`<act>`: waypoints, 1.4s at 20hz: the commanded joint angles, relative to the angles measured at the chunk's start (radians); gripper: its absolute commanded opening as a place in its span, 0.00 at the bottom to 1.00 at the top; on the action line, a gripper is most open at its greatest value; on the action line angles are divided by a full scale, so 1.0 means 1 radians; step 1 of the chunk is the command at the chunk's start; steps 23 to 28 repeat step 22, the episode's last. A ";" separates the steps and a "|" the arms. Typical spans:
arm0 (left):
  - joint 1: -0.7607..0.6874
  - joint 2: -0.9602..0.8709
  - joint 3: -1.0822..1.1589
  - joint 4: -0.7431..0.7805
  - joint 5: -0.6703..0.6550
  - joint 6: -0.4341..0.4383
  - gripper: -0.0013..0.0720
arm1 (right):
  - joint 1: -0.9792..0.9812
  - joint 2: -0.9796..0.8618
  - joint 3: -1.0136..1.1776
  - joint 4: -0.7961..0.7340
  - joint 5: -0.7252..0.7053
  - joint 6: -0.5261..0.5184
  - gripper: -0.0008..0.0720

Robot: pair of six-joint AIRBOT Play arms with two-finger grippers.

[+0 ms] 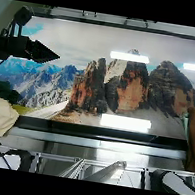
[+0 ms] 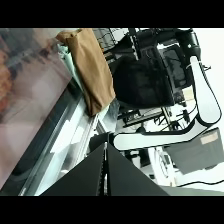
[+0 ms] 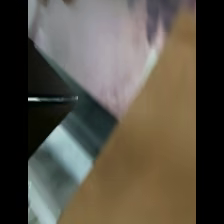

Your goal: Fold the shirts.

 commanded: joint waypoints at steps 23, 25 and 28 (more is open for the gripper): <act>0.003 0.552 -0.712 0.208 0.195 -0.018 0.02 | 0.540 0.386 -0.591 0.351 -0.462 -0.037 0.04; 0.003 0.552 -0.712 0.208 0.195 -0.018 0.02 | 0.540 0.386 -0.591 0.351 -0.462 -0.037 0.04; 0.003 0.552 -0.712 0.208 0.195 -0.018 0.02 | 0.540 0.386 -0.591 0.351 -0.462 -0.037 0.04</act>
